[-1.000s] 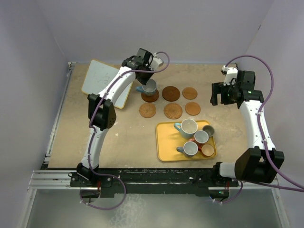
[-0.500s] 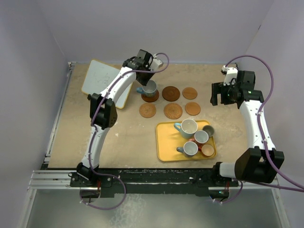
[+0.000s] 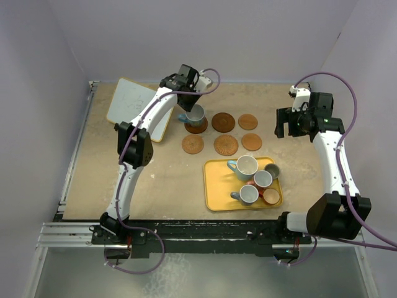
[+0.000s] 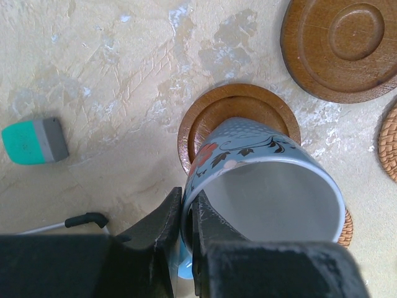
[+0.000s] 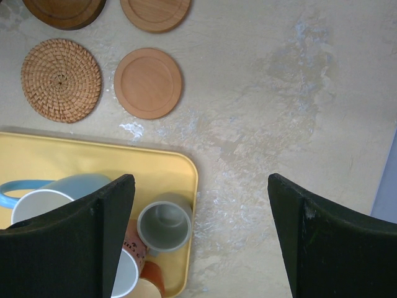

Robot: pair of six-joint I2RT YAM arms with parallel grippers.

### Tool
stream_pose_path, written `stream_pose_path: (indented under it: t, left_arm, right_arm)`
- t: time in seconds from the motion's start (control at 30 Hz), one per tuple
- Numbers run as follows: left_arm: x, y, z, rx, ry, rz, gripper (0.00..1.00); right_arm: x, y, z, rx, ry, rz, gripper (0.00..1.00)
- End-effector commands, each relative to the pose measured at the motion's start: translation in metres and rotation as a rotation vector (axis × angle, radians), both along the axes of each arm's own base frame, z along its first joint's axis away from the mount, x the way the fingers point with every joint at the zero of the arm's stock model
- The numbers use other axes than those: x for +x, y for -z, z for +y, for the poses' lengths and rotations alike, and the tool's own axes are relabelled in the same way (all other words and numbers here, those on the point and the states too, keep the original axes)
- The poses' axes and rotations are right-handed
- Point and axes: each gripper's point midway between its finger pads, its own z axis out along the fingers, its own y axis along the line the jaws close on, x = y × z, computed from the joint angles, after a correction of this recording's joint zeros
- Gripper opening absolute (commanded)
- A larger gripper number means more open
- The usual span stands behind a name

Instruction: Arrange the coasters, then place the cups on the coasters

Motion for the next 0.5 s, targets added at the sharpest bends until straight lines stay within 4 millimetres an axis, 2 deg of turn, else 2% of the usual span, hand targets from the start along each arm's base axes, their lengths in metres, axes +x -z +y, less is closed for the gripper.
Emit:
stream_pose_path:
  t: [0.0,0.47]
  left_arm:
    - [0.0092,-0.0204,-0.0039,-0.056,-0.017,-0.039,0.07]
    - [0.0103,-0.0288,-0.0038,-0.062,-0.024,-0.052,0.17]
  right_arm:
    - [0.0051,-0.0073,-0.0015,-0.013,-0.014,-0.035,0.90]
    - [0.0049,-0.0072,-0.0012,-0.011,-0.015,-0.035,0.90]
